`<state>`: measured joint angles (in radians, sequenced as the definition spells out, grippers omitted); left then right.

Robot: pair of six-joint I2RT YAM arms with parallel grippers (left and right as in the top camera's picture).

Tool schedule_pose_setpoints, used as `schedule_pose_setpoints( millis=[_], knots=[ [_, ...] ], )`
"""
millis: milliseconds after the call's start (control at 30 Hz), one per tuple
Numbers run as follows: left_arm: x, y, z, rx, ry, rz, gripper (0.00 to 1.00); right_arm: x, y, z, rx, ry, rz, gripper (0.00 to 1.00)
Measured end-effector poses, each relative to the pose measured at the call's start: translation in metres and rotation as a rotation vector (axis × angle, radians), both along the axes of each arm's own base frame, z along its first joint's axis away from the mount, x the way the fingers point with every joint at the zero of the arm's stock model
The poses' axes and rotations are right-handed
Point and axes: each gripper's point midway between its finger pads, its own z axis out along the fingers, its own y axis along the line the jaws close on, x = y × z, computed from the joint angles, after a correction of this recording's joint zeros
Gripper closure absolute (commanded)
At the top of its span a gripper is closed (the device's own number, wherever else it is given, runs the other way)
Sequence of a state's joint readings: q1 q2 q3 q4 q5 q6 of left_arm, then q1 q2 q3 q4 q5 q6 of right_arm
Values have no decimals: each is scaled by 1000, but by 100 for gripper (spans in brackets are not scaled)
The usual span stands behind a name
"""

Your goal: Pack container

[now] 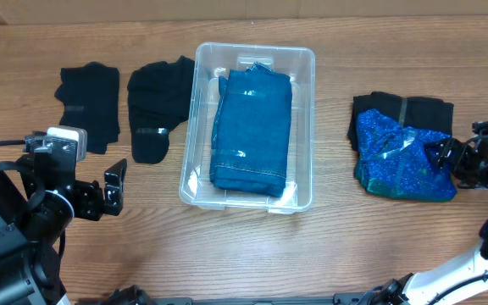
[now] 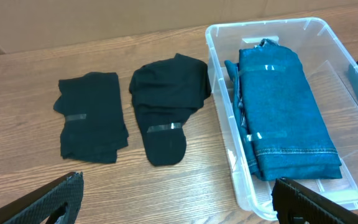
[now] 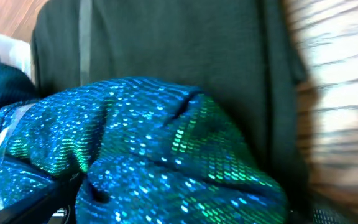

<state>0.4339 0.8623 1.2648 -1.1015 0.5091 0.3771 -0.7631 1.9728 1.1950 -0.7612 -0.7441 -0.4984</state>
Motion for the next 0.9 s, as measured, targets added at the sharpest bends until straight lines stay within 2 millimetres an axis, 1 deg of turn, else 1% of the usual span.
schedule_pose_setpoints(
  millis=[33,100,133,233,267,300,333,367,533,633,700,900],
  knots=[
    [0,0,0,0,1,0,0,0,3,0,1,2,13,1],
    [0,0,0,-1,2,0,0,1,11,0,2,3,40,8],
    [1,0,-1,-1,3,0,0,3,15,0,-1,0,59,21],
    [1,0,-1,-1,3,0,0,8,27,0,-7,-4,99,48],
    [0,0,-1,-2,4,0,0,9,29,-1,-9,-4,107,60],
    [0,0,-1,-2,4,0,0,9,30,-1,-12,-5,113,70],
    [0,0,-1,-2,5,0,0,9,31,-1,-13,-6,116,93],
    [1,0,-1,-3,6,0,0,10,31,-1,-13,-8,116,96],
    [1,0,-2,-4,8,0,0,11,32,1,6,-10,104,96],
    [1,0,-2,-4,8,0,0,9,35,10,53,25,92,96],
    [1,0,-2,-4,8,0,0,11,36,24,94,52,89,96],
    [1,0,-2,-4,8,0,0,26,32,84,119,51,98,96]
  ],
)
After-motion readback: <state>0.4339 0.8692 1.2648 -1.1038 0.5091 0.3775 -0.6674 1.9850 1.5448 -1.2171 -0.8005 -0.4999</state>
